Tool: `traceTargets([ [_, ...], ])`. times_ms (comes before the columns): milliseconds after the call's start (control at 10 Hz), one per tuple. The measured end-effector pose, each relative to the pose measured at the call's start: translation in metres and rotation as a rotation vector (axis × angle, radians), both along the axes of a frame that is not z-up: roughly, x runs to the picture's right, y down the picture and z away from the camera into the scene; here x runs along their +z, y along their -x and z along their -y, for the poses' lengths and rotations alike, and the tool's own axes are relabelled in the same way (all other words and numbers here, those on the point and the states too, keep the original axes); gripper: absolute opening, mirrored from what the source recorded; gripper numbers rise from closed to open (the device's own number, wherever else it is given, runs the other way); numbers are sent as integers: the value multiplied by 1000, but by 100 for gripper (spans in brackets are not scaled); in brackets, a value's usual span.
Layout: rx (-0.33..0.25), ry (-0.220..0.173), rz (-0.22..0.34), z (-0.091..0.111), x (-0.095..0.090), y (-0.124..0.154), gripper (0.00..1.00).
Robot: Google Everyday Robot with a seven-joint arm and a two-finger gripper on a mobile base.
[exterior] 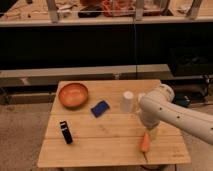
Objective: Place the pepper in the ceramic bowl
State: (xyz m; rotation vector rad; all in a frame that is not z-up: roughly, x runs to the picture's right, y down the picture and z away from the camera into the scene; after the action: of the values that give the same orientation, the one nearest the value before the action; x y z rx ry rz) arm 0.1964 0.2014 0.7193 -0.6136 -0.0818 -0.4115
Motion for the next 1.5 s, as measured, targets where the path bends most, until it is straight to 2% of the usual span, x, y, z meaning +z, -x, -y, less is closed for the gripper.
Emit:
traceTargets([
  [400,-72,0,34,-12,5,0,80],
  [500,-109,2,58,-14,9,-1,80],
  [900,-158,-4,78,-22,16,-7,80],
  [1200,-224,-4,131,-28,22,-9,80],
  [1500,-254,-5,174,-32,26,-9,80],
])
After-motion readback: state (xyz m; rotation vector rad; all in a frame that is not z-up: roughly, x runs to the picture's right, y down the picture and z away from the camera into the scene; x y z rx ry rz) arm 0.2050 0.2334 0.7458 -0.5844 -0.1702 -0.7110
